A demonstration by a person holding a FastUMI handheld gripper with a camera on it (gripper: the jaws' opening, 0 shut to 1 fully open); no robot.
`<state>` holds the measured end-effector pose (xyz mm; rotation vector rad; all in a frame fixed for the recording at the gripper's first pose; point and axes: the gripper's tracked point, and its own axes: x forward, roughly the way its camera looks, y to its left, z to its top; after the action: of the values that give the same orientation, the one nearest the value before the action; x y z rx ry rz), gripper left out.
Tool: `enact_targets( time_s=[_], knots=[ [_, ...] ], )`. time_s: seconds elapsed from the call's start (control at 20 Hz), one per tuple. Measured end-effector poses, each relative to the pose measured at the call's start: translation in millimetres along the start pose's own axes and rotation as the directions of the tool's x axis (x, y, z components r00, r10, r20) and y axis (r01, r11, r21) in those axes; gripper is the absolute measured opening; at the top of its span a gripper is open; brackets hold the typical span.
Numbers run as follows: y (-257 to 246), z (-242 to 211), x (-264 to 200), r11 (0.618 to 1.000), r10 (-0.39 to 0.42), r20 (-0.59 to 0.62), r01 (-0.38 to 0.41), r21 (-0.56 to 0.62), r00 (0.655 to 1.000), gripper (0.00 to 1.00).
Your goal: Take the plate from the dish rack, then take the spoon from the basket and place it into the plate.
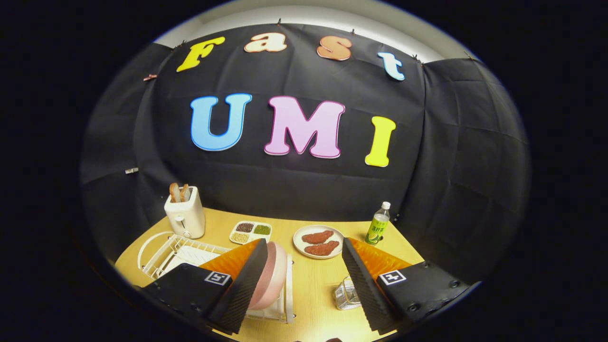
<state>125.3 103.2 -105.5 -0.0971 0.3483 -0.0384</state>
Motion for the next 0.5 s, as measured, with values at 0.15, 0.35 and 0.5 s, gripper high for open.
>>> enact_targets(
  time_s=[0.15, 0.35, 0.5],
  knots=[
    [10.1, -17.3, 24.3, 0.999, -0.011, -0.046, 0.009, -0.04, 0.999, 0.95],
    [21.3, -55.9, 44.2, 1.0, -0.012, -0.173, 0.011, -0.002, 0.985, 0.89],
    [23.1, -70.0, 54.1, 0.999, -0.034, -0.227, 0.039, 0.02, 0.973, 0.79]
  ],
)
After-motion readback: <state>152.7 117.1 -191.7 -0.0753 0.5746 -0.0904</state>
